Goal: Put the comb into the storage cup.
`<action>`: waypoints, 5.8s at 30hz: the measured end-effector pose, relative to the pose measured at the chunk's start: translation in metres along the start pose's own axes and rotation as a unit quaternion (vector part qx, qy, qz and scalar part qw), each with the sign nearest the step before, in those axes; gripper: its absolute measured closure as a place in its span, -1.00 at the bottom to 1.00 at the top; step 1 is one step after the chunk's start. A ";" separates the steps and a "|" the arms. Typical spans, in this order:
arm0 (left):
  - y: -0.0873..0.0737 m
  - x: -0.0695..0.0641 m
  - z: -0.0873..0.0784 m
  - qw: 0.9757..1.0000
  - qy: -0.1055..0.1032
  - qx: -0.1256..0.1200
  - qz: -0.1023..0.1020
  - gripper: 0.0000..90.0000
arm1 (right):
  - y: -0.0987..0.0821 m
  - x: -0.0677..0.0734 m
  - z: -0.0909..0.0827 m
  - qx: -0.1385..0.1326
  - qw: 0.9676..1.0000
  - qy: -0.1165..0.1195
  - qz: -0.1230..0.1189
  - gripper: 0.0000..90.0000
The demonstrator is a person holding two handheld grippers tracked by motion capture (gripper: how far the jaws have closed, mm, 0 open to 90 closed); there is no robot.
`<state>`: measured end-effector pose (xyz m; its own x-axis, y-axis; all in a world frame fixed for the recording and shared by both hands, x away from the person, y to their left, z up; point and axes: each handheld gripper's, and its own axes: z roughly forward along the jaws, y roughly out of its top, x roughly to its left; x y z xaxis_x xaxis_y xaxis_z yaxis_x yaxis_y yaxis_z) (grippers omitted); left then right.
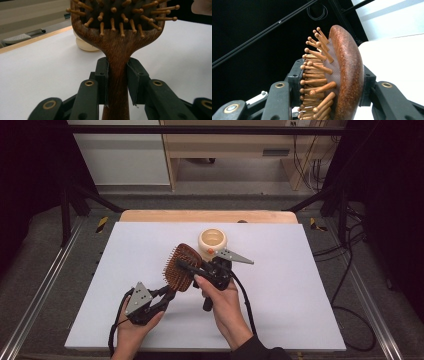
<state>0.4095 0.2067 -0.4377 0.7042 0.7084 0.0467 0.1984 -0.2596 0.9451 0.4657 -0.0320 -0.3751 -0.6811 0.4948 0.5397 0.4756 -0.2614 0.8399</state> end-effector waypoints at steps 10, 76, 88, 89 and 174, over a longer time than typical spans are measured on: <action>-0.001 0.009 -0.007 0.998 0.040 -0.027 -0.045 -0.05 | 0.015 -0.003 -0.001 -0.022 1.000 -0.017 -0.012 0.15; -0.018 0.049 -0.038 0.979 0.172 -0.075 -0.080 -0.91 | 0.104 -0.016 0.020 -0.046 0.992 -0.086 -0.075 0.14; -0.019 0.048 -0.037 0.980 0.167 -0.075 -0.083 -0.91 | 0.115 -0.019 0.026 -0.054 0.992 -0.093 -0.072 0.14; -0.019 0.047 -0.037 0.980 0.168 -0.075 -0.083 -0.91 | 0.116 -0.020 0.027 -0.056 0.991 -0.094 -0.071 0.14; -0.021 0.053 -0.038 0.980 0.161 -0.084 -0.087 -0.92 | 0.178 -0.059 0.009 -0.096 0.977 -0.166 -0.089 0.14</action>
<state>0.4165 0.2749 -0.4424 0.4124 0.9098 -0.0461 0.1633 -0.0240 0.9863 0.5957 -0.1005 -0.2578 -0.5096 0.7807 0.3617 0.2306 -0.2811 0.9316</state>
